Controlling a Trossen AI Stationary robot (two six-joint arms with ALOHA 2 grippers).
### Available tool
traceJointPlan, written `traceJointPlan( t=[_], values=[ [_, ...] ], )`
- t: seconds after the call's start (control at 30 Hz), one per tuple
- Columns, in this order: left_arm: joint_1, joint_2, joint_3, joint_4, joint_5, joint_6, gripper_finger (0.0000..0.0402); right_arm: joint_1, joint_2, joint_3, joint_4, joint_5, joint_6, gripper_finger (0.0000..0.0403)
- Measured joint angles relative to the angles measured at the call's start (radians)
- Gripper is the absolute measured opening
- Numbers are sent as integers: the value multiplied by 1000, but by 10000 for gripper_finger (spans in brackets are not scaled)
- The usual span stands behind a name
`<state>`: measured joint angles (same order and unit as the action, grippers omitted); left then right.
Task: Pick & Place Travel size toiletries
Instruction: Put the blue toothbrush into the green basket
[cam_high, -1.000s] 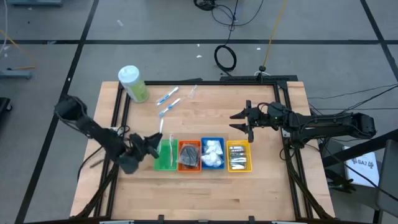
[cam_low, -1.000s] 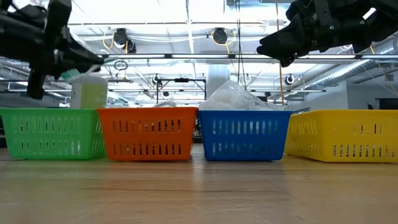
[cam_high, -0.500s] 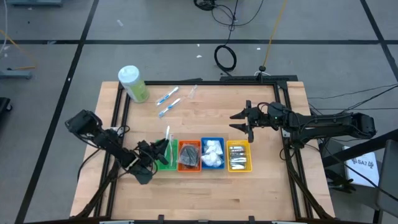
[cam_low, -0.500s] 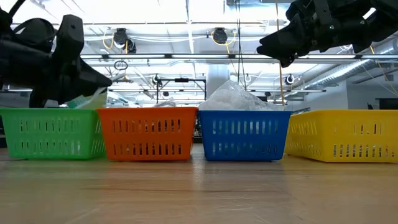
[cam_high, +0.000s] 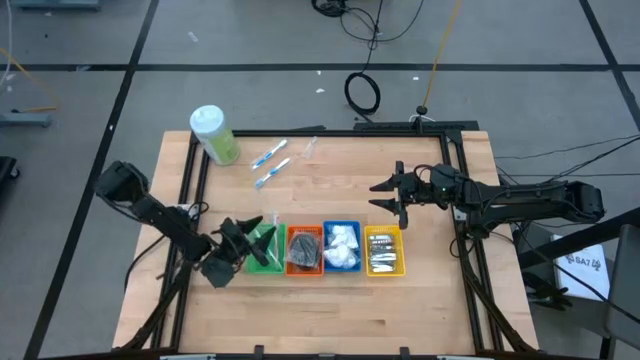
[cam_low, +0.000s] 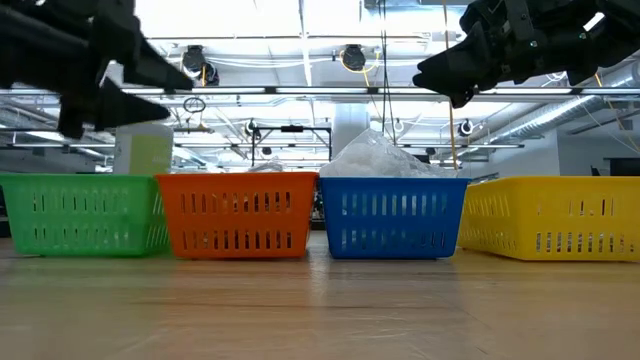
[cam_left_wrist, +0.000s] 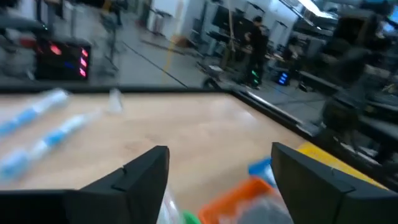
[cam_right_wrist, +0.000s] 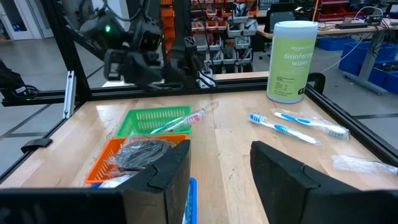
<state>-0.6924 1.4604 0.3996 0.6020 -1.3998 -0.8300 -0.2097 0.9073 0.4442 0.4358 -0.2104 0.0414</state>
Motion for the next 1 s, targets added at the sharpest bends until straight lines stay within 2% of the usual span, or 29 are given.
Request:
traceJointPlan(
  t=[0.1, 0.17, 0.33, 0.43, 0.6, 0.73, 0.83, 0.9, 1.0],
  values=[
    [36, -81, 0, 0, -33, 124, 288, 0, 0, 0, 0, 0, 0, 155],
    [79, -154, 0, 0, -12, 224, 290, 0, 0, 0, 0, 0, 0, 155],
    [260, -355, 0, -3, 223, 451, 276, 0, 0, 0, 0, 0, 2, 155],
    [392, -449, 1, -79, 349, 529, 262, 0, 0, 0, 0, 0, 2, 155],
    [635, -543, 1, -350, 542, 473, 241, 0, 0, 0, 0, 0, 3, 155],
    [840, -542, 1, -545, 779, 359, 239, 0, 0, 0, 0, 1, 1, 155],
    [969, -509, 1, -624, 941, 314, 247, 0, 0, 0, 0, 2, -1, 155],
    [1029, -475, 0, -662, 1009, 303, 253, 0, 0, 0, 0, 3, -2, 155],
    [1086, -413, 0, -671, 1051, 327, 261, 0, 0, 0, 0, 4, -4, 155]
  ],
)
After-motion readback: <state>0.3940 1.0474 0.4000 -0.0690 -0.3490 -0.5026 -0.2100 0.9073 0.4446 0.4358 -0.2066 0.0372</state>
